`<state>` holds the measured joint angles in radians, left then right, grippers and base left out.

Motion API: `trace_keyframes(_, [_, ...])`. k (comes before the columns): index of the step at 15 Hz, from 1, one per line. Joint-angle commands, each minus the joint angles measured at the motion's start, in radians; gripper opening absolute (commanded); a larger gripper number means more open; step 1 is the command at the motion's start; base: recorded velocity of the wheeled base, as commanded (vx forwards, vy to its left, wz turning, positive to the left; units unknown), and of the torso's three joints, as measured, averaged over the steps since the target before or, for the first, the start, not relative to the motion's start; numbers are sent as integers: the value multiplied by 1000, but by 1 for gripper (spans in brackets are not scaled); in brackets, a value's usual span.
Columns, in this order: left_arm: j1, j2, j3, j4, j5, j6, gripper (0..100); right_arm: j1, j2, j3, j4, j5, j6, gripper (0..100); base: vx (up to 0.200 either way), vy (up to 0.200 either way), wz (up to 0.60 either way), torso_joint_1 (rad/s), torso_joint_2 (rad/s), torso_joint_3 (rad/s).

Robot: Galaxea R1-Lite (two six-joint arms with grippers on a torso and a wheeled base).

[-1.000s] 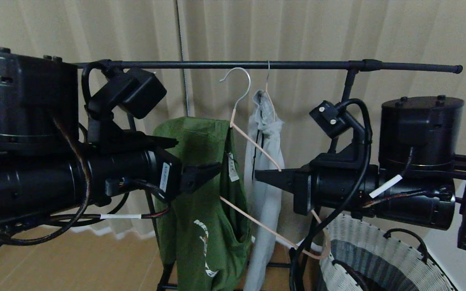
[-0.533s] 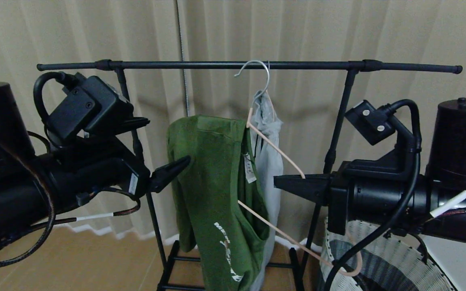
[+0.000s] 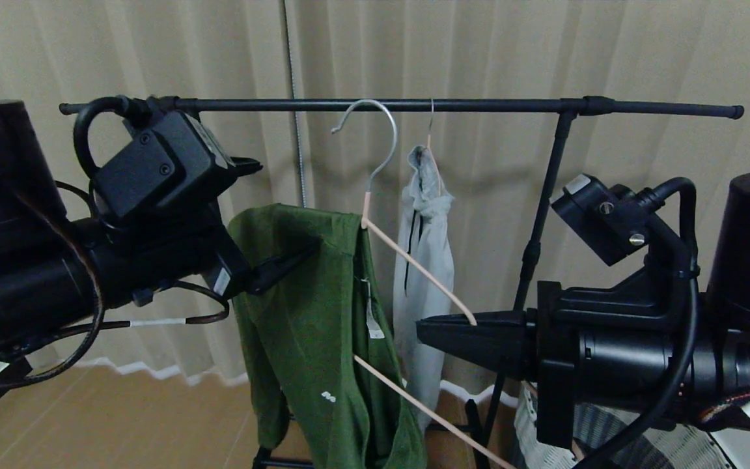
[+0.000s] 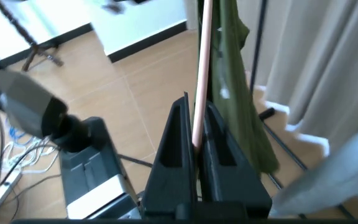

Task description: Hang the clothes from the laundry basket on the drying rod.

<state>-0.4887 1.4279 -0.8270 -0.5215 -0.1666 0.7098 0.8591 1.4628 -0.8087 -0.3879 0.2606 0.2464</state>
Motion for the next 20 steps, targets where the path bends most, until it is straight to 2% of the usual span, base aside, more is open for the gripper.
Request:
trace_keyframes(1, [6, 34, -3, 0, -1, 7, 100, 12, 1, -1, 0, 0, -1, 0, 0, 0, 0, 0, 0, 0])
trace_keyframes(2, [15, 54, -3, 0, -7, 45, 100, 21, -4, 5, 0, 35, -10, 0, 0, 0, 0, 0, 0, 0])
trace_keyframes(6, [15, 54, -1, 0, -31, 45, 100, 24, -4, 5, 0, 45, -10, 0, 0, 0, 0, 0, 0, 0])
trace_keyframes(7, [15, 54, 0, 0, -33, 45, 0, 31, -4, 5, 0, 45, -10, 0, 0, 0, 0, 0, 0, 0])
trace_keyframes(11, [13, 55, 31, 0, -68, 43, 0, 51, -7, 2, -9, 45, -10, 0, 0, 0, 0, 0, 0, 0])
trace_keyframes(20, [15, 40, 43, -3, -68, 23, 0, 66, -41, 2, -11, 45, -10, 0, 0, 0, 0, 0, 0, 0])
